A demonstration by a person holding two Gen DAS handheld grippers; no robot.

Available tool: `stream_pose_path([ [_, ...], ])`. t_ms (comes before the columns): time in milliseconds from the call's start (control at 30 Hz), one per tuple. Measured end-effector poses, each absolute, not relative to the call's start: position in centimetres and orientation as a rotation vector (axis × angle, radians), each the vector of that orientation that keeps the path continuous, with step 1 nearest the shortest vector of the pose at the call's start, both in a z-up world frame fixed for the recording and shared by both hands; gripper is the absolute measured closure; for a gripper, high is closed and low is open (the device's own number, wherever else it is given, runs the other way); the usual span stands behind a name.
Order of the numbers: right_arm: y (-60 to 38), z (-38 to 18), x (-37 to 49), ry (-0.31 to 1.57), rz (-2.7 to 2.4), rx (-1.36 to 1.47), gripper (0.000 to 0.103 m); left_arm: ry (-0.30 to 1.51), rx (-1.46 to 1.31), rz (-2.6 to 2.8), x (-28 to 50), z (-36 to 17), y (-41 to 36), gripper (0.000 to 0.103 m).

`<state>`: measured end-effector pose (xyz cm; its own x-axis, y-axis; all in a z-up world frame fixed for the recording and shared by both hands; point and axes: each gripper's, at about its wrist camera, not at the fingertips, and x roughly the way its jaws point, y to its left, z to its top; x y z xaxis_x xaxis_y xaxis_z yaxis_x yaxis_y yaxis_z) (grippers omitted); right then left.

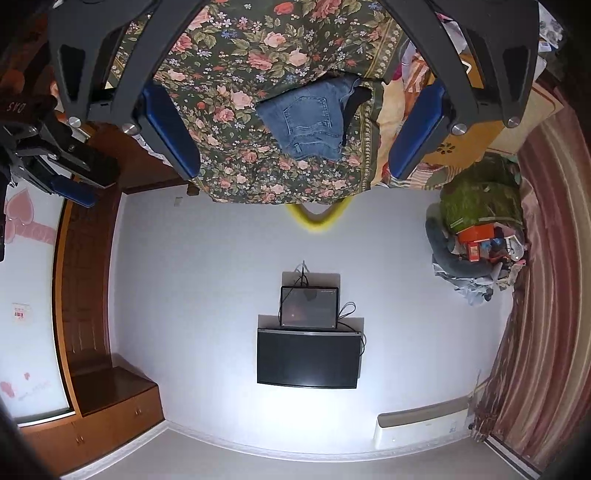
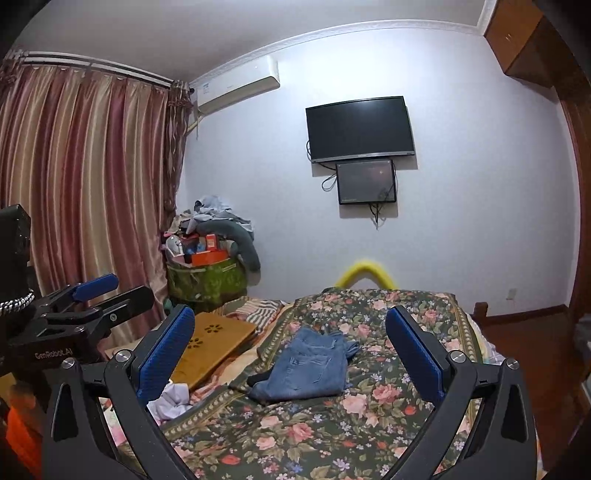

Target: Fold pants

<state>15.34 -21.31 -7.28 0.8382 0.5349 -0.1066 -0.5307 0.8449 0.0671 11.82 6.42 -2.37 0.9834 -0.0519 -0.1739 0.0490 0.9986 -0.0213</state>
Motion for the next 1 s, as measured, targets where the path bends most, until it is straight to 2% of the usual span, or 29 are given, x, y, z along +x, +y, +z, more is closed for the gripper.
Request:
stream_pose_path([
  [1000, -21.94, -6.96, 15.00, 0.111, 0.556, 0.032, 0.000, 0.173, -0.004, -0.078, 11.33, -2.17, 5.84, 0.000],
])
